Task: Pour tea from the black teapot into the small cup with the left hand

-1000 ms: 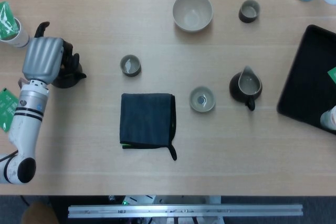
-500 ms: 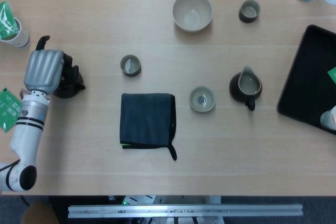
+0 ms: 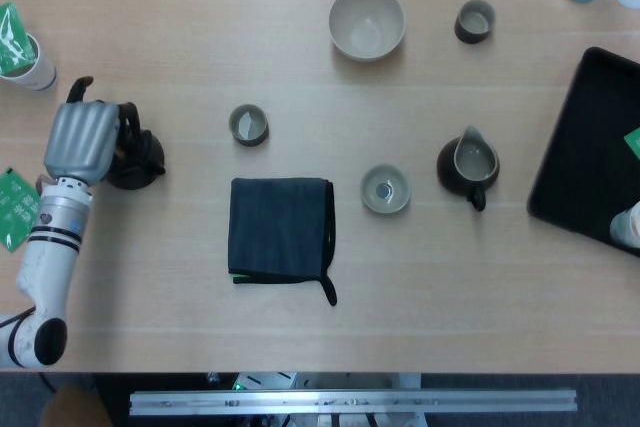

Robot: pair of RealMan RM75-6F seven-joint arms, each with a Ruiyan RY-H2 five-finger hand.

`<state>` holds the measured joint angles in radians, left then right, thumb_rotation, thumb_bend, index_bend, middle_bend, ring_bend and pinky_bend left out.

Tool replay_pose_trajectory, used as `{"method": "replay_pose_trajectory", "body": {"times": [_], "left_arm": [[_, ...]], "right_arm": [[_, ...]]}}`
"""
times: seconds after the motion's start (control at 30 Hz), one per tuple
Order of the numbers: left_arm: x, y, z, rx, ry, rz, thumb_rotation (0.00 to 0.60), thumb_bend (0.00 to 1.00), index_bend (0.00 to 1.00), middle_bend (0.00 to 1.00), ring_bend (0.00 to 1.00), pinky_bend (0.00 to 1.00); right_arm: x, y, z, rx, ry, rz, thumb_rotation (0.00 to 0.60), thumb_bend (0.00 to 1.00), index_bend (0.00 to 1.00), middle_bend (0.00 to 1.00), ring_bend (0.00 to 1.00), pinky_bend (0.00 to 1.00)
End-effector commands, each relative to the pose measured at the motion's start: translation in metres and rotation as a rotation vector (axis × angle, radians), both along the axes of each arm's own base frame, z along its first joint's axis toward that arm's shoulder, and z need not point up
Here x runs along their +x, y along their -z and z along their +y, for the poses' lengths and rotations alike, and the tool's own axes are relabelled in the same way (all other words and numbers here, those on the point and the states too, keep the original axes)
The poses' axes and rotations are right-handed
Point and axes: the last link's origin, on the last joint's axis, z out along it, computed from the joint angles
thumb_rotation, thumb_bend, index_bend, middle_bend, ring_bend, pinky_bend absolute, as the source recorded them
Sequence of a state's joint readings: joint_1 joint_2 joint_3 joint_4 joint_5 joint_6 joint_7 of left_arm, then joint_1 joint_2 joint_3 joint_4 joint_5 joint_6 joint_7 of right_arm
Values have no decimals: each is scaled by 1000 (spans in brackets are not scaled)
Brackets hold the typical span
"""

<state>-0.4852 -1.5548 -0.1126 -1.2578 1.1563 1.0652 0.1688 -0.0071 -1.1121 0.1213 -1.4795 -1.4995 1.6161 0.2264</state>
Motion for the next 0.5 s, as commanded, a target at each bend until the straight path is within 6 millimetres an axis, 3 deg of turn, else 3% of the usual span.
{"method": "replay_pose_trajectory", "body": {"times": [0.03,0.2,0.3,0.4,0.5], "left_arm": [[2,-4,0,-12,-7,7,338,448,496,559,409,110],[9,-11,-1,-7,-1,-13,253,442,427,447,310,110],[15,-18,-1,15,16,-41,241,438,399,417,292,110],[23,-30,-3,46,40,-72,245,438,390,411,291,110],[30,-42,-7,82,62,-108,327,438,390,410,291,110]], "right_arm": [[0,0,0,0,0,0,600,108,316,344,225,284],[0,0,0,0,1,-1,600,108,317,344,225,284],[0,0,0,-3,-2,0,600,108,317,344,225,284],[0,-1,1,-5,-1,3,600,108,317,344,225,284],[-1,-1,2,-1,9,6,600,108,316,344,225,284]]}}
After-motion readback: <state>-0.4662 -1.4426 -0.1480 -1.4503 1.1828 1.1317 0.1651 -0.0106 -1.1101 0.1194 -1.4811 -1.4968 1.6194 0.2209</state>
